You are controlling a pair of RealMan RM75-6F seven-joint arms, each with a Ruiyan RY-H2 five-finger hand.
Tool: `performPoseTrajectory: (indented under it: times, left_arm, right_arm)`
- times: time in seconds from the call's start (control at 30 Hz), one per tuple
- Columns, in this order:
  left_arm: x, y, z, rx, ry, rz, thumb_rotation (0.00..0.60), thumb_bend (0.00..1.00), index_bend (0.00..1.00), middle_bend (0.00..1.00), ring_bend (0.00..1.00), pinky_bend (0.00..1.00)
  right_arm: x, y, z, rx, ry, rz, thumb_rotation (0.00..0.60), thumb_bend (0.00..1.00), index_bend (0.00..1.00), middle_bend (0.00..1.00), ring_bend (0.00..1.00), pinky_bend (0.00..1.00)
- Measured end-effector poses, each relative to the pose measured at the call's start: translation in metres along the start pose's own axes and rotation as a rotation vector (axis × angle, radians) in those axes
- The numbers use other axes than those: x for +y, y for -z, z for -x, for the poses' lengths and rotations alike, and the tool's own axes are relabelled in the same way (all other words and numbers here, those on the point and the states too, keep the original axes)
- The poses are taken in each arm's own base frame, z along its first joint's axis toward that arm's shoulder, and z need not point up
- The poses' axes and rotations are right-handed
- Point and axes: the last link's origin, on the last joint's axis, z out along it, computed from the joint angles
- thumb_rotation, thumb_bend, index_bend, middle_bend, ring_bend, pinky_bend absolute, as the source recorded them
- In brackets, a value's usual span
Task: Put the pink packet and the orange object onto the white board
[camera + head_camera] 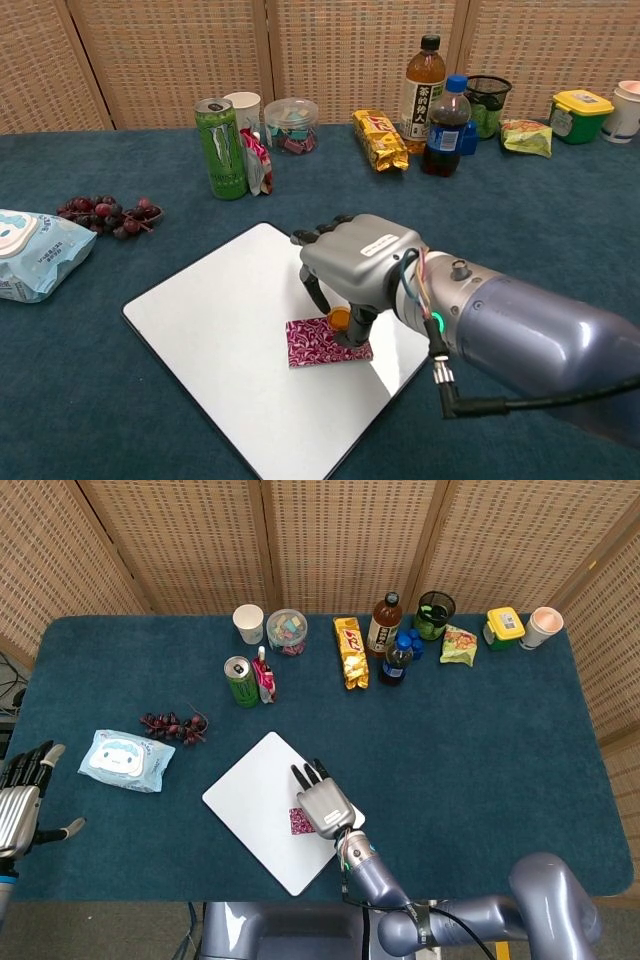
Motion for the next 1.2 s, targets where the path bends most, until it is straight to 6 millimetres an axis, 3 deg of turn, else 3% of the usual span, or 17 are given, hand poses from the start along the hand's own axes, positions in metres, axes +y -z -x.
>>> performPoseTrajectory:
  times: [0.1, 0.43, 0.57, 0.67, 0.77, 0.9, 1.07, 1.2]
  left_arm:
    - [0.0, 0.0, 0.0, -0.001, 0.001, 0.0, 0.6, 0.0, 0.0, 0.0, 0.0, 0.0]
    - [0.0, 0.001, 0.0, 0.008, -0.004, 0.001, 0.6, 0.0, 0.0, 0.0, 0.0, 0.0]
    - [0.0, 0.003, -0.001, 0.014, 0.001, 0.009, 0.6, 0.0, 0.0, 0.0, 0.0, 0.0]
    - [-0.001, 0.004, -0.002, 0.02, 0.002, 0.016, 0.6, 0.0, 0.0, 0.0, 0.0, 0.0]
    - [-0.002, 0.006, -0.001, 0.025, 0.002, 0.022, 0.6, 0.0, 0.0, 0.0, 0.0, 0.0]
    - [-0.005, 0.009, -0.001, 0.036, 0.002, 0.03, 0.6, 0.0, 0.0, 0.0, 0.0, 0.0]
    - [-0.01, 0.013, 0.0, 0.05, -0.002, 0.034, 0.6, 0.0, 0.0, 0.0, 0.0, 0.0]
    - [-0.014, 0.015, 0.0, 0.057, 0.005, 0.027, 0.6, 0.0, 0.0, 0.0, 0.0, 0.0]
  right_arm:
    - [0.001, 0.001, 0.0, -0.001, -0.004, 0.003, 0.6, 0.21, 0.13, 0.0, 0.0, 0.0]
    - [0.006, 0.01, -0.016, 0.037, -0.054, 0.009, 0.6, 0.21, 0.13, 0.0, 0.0, 0.0]
    - [0.02, 0.02, -0.03, 0.087, -0.067, 0.028, 0.6, 0.23, 0.13, 0.0, 0.0, 0.0]
    - [0.045, 0.03, -0.042, 0.148, -0.067, 0.063, 0.6, 0.2, 0.13, 0.0, 0.0, 0.0]
    - [0.077, 0.045, -0.047, 0.207, -0.086, 0.11, 0.6, 0.1, 0.13, 0.0, 0.0, 0.0]
    - [0.129, 0.071, -0.045, 0.29, -0.119, 0.186, 0.6, 0.0, 0.1, 0.0, 0.0, 0.0]
    - [0.192, 0.118, -0.024, 0.37, -0.155, 0.308, 0.6, 0.0, 0.01, 0.0, 0.0, 0.0]
    - [0.234, 0.179, 0.008, 0.405, -0.191, 0.442, 0.6, 0.0, 0.0, 0.0, 0.0, 0.0]
